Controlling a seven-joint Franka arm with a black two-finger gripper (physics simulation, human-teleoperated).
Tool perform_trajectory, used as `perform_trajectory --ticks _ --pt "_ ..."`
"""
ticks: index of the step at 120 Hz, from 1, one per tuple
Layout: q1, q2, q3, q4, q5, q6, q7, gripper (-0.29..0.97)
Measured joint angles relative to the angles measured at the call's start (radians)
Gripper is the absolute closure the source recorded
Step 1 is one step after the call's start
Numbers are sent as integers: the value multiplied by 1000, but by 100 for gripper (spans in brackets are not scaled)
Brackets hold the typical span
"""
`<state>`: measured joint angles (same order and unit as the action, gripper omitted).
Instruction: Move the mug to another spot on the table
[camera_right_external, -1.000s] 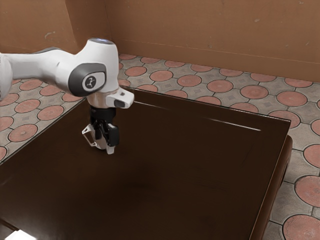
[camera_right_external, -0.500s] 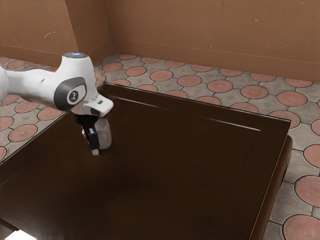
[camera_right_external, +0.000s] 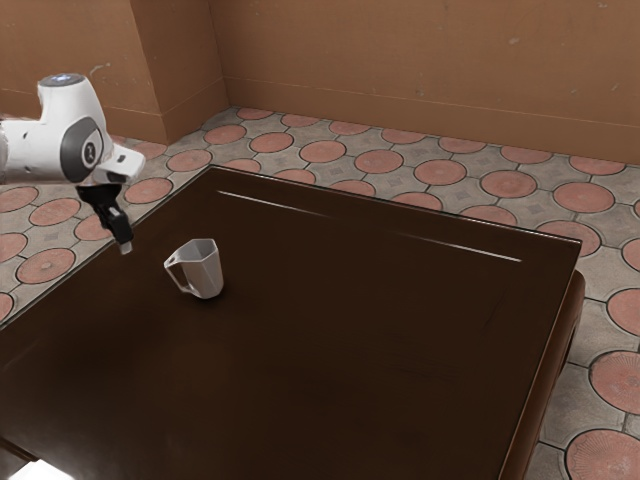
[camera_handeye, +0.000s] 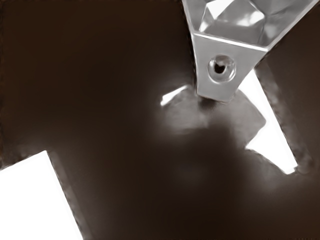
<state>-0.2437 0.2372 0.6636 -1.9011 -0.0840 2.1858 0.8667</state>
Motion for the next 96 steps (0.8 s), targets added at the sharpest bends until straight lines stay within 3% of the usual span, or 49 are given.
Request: perform_trajectory --ticks 25,42,45,59,96 --pt "67 183 -2 107 -218 -66 116 0" --pt "81 281 -15 204 -318 -183 205 0" --pt "107 308 -49 237 -332 -200 222 0" --pt "198 363 -178 324 -346 -252 298 0" --pt "256 373 -236 335 -343 -280 483 0"
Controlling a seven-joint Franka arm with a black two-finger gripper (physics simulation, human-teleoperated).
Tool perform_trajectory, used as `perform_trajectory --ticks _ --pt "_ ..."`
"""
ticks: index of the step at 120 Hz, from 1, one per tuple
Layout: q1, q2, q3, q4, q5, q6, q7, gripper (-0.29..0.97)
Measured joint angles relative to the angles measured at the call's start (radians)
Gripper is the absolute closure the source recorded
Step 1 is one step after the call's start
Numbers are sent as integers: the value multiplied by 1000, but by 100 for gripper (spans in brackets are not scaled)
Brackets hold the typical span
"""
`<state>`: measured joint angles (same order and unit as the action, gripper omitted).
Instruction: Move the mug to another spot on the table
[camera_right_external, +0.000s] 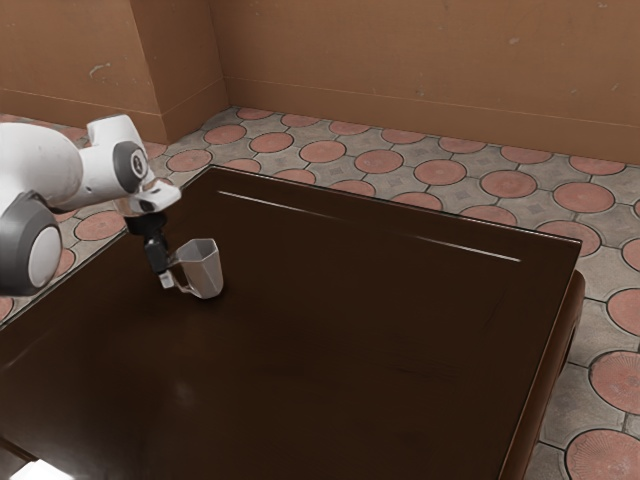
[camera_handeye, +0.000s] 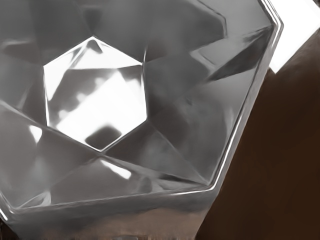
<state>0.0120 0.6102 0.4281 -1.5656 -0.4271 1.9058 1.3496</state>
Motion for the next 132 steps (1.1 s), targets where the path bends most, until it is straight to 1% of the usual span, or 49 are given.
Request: perform_trajectory --ticks 14,20,40,59,73,81,92,105,110,120,132 --pt "1 0 -24 -1 9 13 60 0" --pt "2 0 -28 -1 10 19 83 4" --pt "8 0 -29 -2 -3 33 145 25" --pt "16 -3 -29 -1 -9 39 189 50" --pt "16 -7 -29 0 -11 43 211 58" --pt "16 -10 -30 2 -11 46 222 59" --pt "14 -29 -31 3 -11 55 234 63" --pt "14 -58 -36 5 -11 62 247 63" --pt "13 -73 -42 5 -11 64 251 66" --pt "11 -101 -75 -1 -10 68 258 69" --pt "6 -130 -151 -40 -10 77 265 71"
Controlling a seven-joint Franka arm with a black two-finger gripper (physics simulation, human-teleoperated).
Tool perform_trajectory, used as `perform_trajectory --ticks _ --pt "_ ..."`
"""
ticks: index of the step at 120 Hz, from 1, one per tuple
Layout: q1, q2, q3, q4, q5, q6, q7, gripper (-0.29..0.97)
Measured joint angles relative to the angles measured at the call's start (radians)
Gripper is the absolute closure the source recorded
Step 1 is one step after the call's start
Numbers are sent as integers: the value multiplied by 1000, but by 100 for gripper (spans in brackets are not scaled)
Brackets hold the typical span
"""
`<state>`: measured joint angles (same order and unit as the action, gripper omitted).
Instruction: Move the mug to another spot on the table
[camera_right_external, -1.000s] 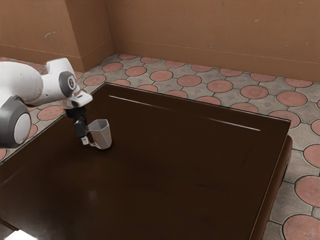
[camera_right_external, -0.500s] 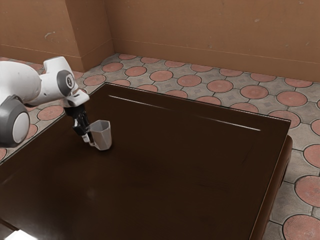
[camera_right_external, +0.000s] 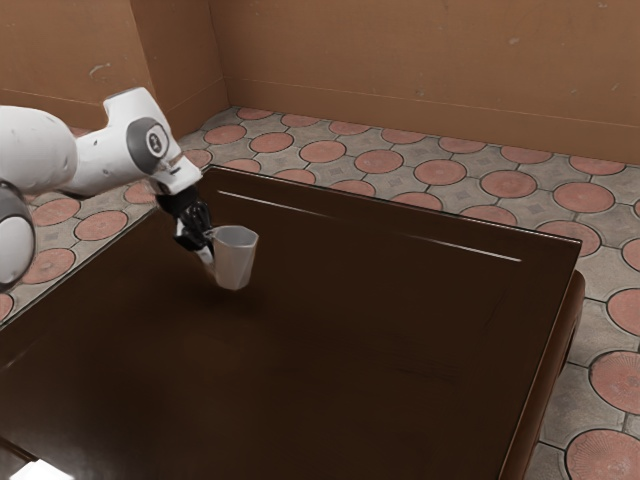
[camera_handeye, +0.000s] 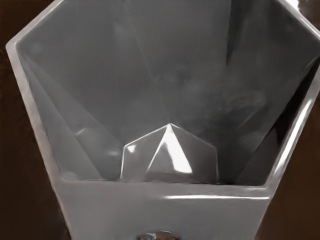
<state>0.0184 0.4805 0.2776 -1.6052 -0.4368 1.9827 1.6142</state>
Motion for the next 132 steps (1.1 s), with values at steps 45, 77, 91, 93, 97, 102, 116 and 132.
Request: perform_trajectory --ticks 45,77,91,93,97,102,116,132 --pt "-4 -200 -170 -340 -18 129 4 73" --pt "-4 -276 -211 -477 -40 204 1 73" --pt "-3 -279 -210 -503 -47 229 0 74" --pt "-4 -278 -210 -507 -48 232 0 74" --pt "-4 -276 -209 -516 -51 240 -1 74" --pt "-3 -270 -209 -525 -56 248 -1 73" --pt "-3 -266 -209 -541 -64 268 -2 72" --pt "-3 -259 -209 -561 -79 287 -2 72"
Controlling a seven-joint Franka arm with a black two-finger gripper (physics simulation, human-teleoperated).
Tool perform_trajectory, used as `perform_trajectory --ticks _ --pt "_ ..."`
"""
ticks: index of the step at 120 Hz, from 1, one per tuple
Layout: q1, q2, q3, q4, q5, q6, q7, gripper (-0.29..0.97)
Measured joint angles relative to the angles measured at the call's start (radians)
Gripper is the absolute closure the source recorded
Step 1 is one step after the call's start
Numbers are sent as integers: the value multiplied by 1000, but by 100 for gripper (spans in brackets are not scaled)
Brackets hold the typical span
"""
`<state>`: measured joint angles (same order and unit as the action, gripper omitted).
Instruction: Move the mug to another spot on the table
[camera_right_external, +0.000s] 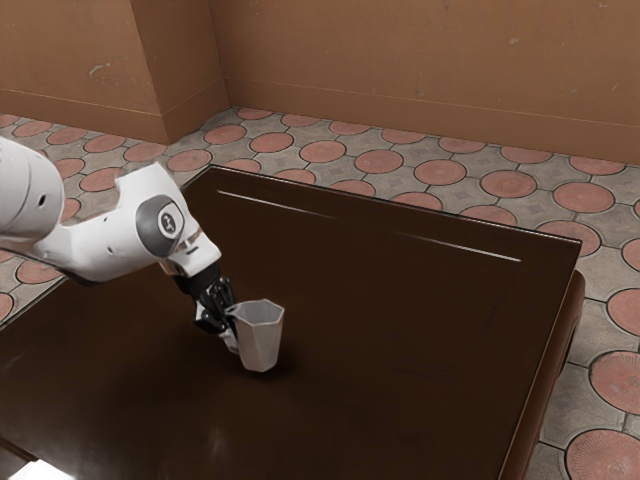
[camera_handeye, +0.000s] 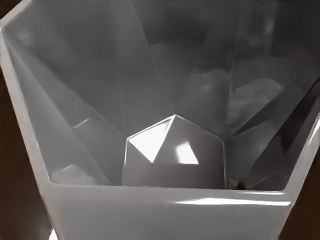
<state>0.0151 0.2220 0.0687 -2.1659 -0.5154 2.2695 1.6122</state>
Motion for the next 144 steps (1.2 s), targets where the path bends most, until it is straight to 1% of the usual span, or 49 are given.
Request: perform_trajectory --ticks 30,48,56,64,72,77,92,103,114,120,126,134,136,144 --pt "0 -7 6 -35 -17 27 0 71" --pt "0 -8 8 -37 -18 25 0 38" --pt "0 -13 8 -38 -18 22 0 28" --pt "0 -25 8 -38 -19 19 0 21" --pt "0 -34 8 -42 -19 15 0 15" --pt "0 -59 9 -57 -19 14 0 12" --pt "0 -94 11 -74 -18 9 0 7" --pt "-1 -122 25 -74 -16 2 1 4" --pt "-15 -192 64 -68 -7 -13 1 3" --pt "-20 -247 88 -58 14 -29 0 2" --pt "-18 -303 107 -21 86 -63 -21 2" --pt "4 -324 113 162 234 -207 -115 1" --pt "7 -320 112 216 262 -249 -143 1" --pt "32 -295 61 414 356 -409 -268 1"
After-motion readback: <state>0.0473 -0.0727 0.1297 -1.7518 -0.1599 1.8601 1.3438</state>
